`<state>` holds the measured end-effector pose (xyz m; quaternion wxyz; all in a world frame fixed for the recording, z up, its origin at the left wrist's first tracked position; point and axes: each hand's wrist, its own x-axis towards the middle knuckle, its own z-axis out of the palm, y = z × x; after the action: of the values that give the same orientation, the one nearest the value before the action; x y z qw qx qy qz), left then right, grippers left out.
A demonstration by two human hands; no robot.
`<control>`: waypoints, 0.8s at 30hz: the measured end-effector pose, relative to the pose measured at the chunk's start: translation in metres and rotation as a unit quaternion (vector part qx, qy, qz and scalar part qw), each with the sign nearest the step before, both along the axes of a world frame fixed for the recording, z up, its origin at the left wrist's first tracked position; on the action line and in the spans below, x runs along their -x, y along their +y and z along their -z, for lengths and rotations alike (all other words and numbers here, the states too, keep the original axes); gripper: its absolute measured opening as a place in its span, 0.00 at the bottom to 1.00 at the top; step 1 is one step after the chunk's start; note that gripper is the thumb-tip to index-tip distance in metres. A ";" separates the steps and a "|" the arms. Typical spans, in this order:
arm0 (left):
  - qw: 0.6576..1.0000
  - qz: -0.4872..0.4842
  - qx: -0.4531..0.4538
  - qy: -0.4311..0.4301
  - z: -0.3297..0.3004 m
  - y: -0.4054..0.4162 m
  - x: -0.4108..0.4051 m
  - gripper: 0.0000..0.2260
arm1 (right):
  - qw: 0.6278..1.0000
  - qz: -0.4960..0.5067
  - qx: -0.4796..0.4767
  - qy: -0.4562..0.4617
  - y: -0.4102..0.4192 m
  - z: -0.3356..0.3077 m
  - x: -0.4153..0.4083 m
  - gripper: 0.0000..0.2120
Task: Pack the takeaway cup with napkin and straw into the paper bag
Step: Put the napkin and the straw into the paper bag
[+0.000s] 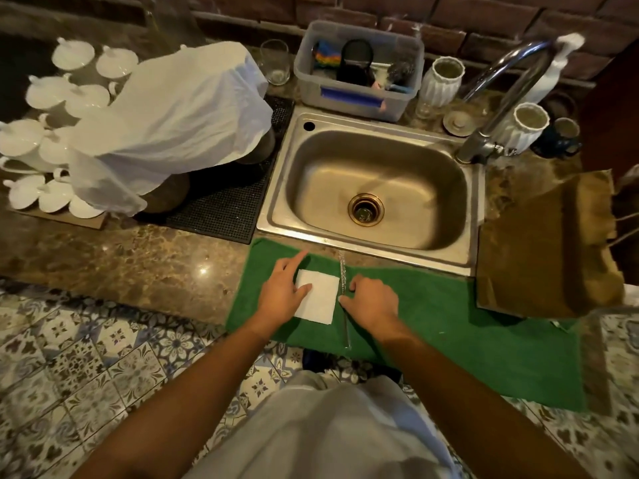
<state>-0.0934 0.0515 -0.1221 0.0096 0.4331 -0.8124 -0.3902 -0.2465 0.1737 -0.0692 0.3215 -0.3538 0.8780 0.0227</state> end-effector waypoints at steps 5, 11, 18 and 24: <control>1.000 0.016 0.014 -0.012 0.001 -0.007 -0.004 0.30 | 1.000 0.007 -0.001 0.005 -0.004 0.006 -0.004 0.15; 0.999 0.046 0.019 0.013 0.002 -0.007 -0.002 0.27 | 1.000 0.024 -0.013 0.002 -0.006 0.011 -0.004 0.08; 0.998 0.048 0.027 -0.003 0.003 -0.001 0.004 0.26 | 0.997 0.062 0.014 -0.038 0.003 0.017 0.002 0.09; 0.996 0.073 0.028 -0.037 0.001 0.003 0.007 0.24 | 0.984 0.116 0.112 -0.081 0.021 0.020 0.014 0.04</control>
<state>-0.1004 0.0542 -0.1228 -0.0368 0.3863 -0.8524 -0.3503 -0.2603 0.1949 -0.0892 0.3508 -0.2843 0.8809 -0.1418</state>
